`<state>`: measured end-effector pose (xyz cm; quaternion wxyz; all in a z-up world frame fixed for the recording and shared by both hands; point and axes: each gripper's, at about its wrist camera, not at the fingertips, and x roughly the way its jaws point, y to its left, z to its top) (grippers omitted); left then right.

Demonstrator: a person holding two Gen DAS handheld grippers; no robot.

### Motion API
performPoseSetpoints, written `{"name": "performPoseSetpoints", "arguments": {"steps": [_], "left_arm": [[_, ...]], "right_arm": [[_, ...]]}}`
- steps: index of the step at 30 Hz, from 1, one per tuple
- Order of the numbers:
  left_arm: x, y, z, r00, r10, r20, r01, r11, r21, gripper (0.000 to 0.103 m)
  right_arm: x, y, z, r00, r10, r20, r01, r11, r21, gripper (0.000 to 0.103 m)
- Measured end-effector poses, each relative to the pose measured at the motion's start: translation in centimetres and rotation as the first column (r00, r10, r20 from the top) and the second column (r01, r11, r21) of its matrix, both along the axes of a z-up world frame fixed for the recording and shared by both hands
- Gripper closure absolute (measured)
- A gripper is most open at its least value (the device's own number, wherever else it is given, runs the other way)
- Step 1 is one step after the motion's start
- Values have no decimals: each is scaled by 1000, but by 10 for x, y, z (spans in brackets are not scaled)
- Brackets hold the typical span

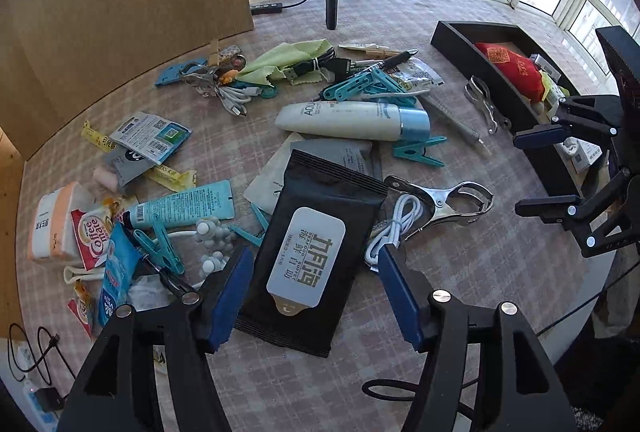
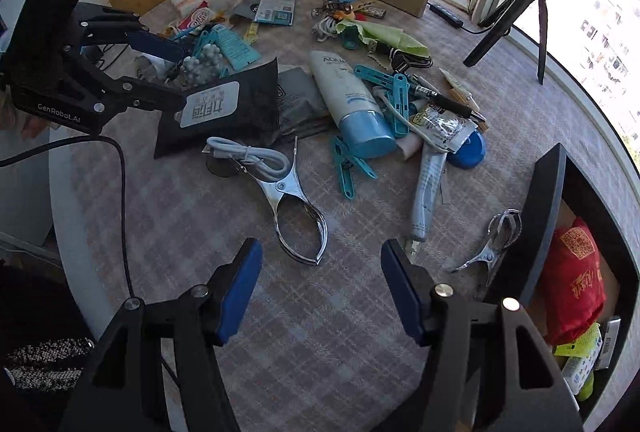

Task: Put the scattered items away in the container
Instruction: 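Grasp the black wipes pack with the left gripper while the right gripper grasps the silver clamp, then carry the wipes pack and silver clamp to the tray and release both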

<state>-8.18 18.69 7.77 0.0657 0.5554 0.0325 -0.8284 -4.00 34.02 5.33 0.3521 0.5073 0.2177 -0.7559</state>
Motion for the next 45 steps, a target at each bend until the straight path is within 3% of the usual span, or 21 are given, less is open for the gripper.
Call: {"name": "performPoseSetpoints", "arguments": {"steps": [12, 28, 31, 32, 34, 45], "left_arm": [[-12, -6, -39, 994, -53, 93, 58, 997, -52, 37], [-20, 8, -50, 986, -117, 120, 129, 987, -97, 30], [-21, 4, -53, 987, -96, 127, 107, 991, -81, 30], [-21, 3, -53, 988, -88, 129, 99, 992, -78, 31], [-19, 3, -52, 989, -86, 124, 96, 992, -77, 33], [0, -3, -35, 997, -6, 71, 7, 1000, -18, 37]], "right_arm": [[-8, -27, -29, 996, 90, 11, -91, 990, 104, 42], [-12, -45, -43, 990, 136, 26, -138, 983, 119, 43], [-15, -45, -43, 991, 121, 53, -125, 988, 89, 55], [-16, -43, -42, 992, 111, 59, -116, 990, 82, 63], [-19, -39, -39, 993, 94, 74, -99, 993, 68, 69], [-11, -3, -11, 996, -6, 86, 8, 1000, -22, 70]]}}
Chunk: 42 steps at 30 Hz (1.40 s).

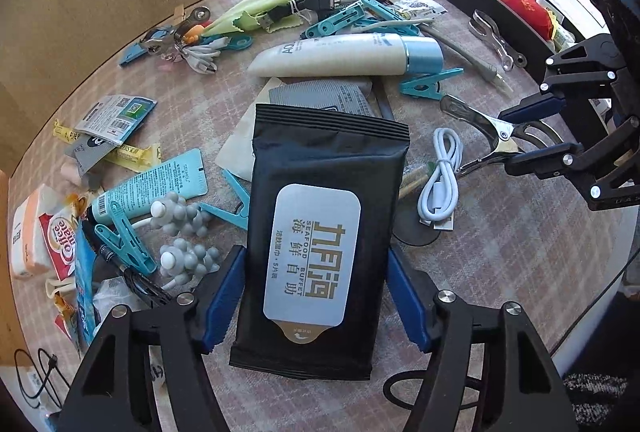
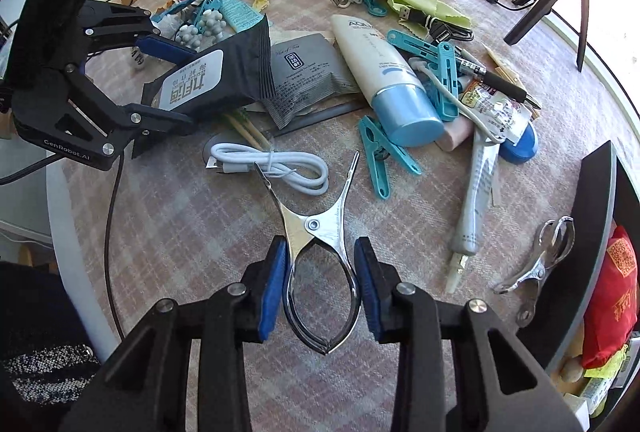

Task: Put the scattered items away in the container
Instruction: 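Carry the wipes pack and silver clamp to the tray and release both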

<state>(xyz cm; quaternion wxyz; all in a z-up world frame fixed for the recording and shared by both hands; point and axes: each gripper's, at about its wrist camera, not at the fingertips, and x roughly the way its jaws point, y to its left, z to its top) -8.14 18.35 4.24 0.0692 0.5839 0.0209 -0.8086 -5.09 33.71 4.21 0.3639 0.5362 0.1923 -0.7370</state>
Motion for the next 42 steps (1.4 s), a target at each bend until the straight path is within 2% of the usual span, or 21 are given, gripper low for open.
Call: {"name": "performPoseSetpoints", "arguments": {"steps": [10, 16, 20, 24, 31, 37, 40, 42], "left_arm": [[4, 3, 45, 994, 56, -93, -56, 998, 6, 37], [-21, 32, 62, 990, 22, -143, -18, 999, 29, 37], [-46, 60, 68, 986, -31, -163, 40, 998, 53, 37], [-75, 92, 74, 979, -92, -184, 108, 991, 77, 37], [-123, 155, 94, 953, -188, -237, 218, 970, 107, 37], [-162, 217, 110, 920, -271, -284, 317, 940, 127, 37], [-179, 249, 115, 902, -312, -299, 360, 925, 120, 37], [-189, 268, 118, 893, -330, -305, 381, 916, 123, 36]], "right_arm": [[6, 50, 36, 988, -145, -54, 139, 986, -92, 70], [9, 94, 53, 947, -307, -99, 293, 947, -128, 70], [0, 132, 60, 896, -427, -122, 409, 901, -146, 70], [-1, 180, 69, 832, -540, -131, 520, 840, -156, 70], [4, 261, 78, 692, -706, -155, 688, 709, -158, 70], [13, 316, 81, 580, -795, -180, 783, 604, -146, 70], [17, 336, 81, 536, -824, -184, 814, 562, -144, 70], [20, 345, 81, 519, -833, -191, 825, 547, -144, 69]]}}
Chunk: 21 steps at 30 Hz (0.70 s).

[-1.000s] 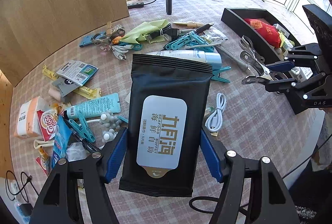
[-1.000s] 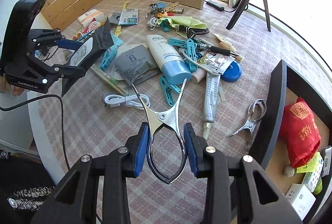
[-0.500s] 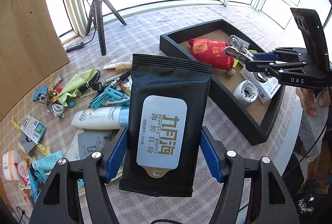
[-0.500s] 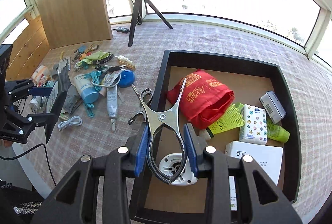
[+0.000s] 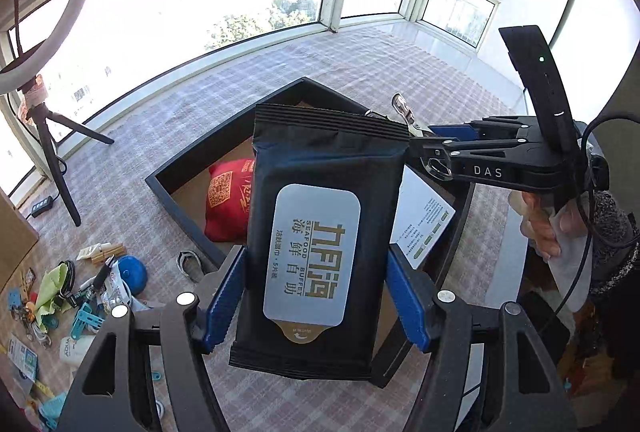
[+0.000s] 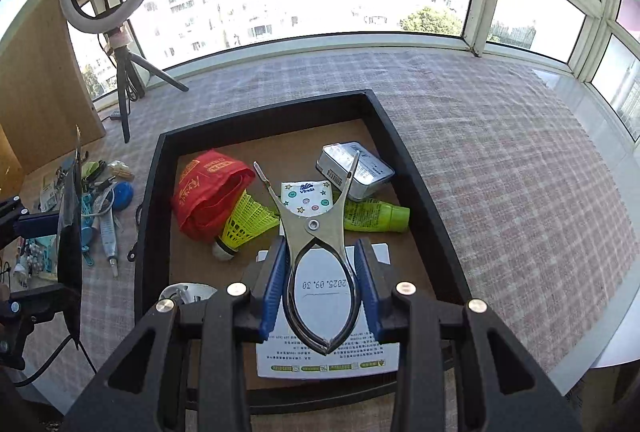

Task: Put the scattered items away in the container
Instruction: 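Carry the wipes pack and silver clamp to the tray and release both, then return both grippers from the tray to the pile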

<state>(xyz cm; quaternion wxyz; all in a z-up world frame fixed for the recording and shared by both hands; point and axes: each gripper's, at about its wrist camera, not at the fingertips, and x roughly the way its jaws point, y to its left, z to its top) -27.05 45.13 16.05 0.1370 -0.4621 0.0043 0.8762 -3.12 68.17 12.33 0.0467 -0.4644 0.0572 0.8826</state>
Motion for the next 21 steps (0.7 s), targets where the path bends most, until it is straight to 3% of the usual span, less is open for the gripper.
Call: {"name": "performPoseSetpoints", "arguments": {"steps": [1, 2, 3, 5, 11, 21], "left_arm": [[-4, 8, 0, 1000, -15, -1, 15, 1000, 9, 35], [-8, 16, -1, 999, -34, 8, 34, 999, 11, 30], [-11, 23, -2, 999, -40, 19, 40, 999, -1, 27], [-13, 31, -3, 999, -32, 13, 32, 999, -30, 27], [-6, 21, -2, 1000, -6, -1, 6, 998, -62, 27], [6, -46, -5, 989, 146, 5, -146, 988, -59, 27]], "right_arm": [[1, 3, 0, 1000, -1, -2, 1, 1000, 2, 69], [1, 5, -1, 1000, -4, 2, 4, 1000, 5, 60], [2, 7, -1, 1000, -17, 5, 17, 1000, 11, 43], [3, 9, 1, 999, -35, -14, 36, 999, 25, 36], [0, 3, 4, 999, -11, -30, 11, 1000, 14, 36], [-17, -39, 6, 995, 92, -28, -92, 996, 21, 36]]}}
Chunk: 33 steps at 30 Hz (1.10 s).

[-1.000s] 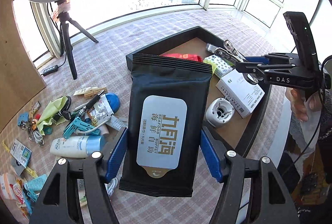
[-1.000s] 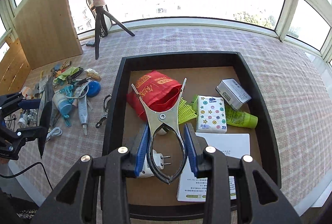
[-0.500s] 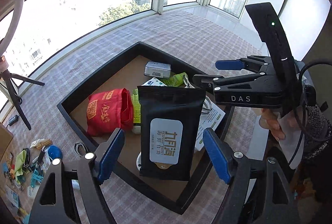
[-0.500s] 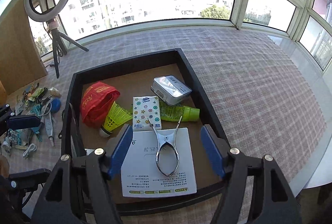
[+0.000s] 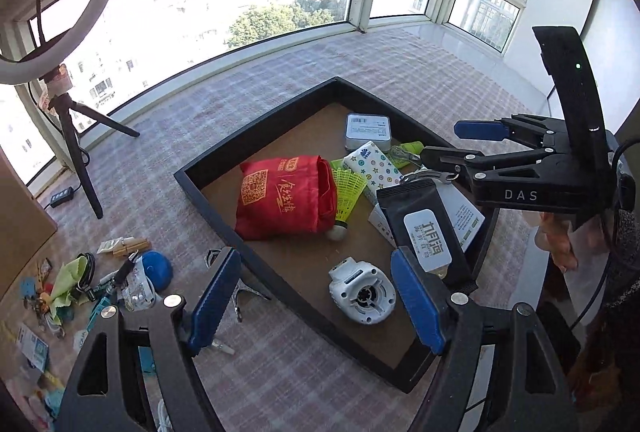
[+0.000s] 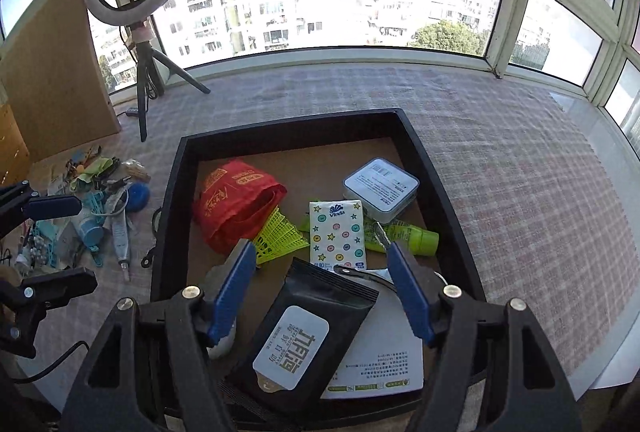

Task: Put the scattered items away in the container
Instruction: 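Return both grippers from the tray to the pile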

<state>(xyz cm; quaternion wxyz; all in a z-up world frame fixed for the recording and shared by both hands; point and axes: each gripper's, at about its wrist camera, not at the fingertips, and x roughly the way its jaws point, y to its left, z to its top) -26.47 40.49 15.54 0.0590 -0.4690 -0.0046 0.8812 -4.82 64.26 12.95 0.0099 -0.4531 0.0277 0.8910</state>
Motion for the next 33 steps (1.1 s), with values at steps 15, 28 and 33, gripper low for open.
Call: {"name": "performPoseSetpoints", "arguments": {"steps": [15, 28, 33], "left_arm": [[66, -177, -39, 917, 392, 72, -391, 920, -22, 27], [109, -325, -51, 727, 668, 156, -685, 720, 109, 28], [95, -363, -67, 676, 707, 209, -734, 671, 106, 28]], "right_arm": [[-45, -106, -8, 971, 240, 24, -239, 971, -16, 36], [-118, -243, -3, 862, 505, 52, -504, 863, -36, 36], [-160, -311, -17, 766, 633, 108, -632, 773, -52, 37]]}}
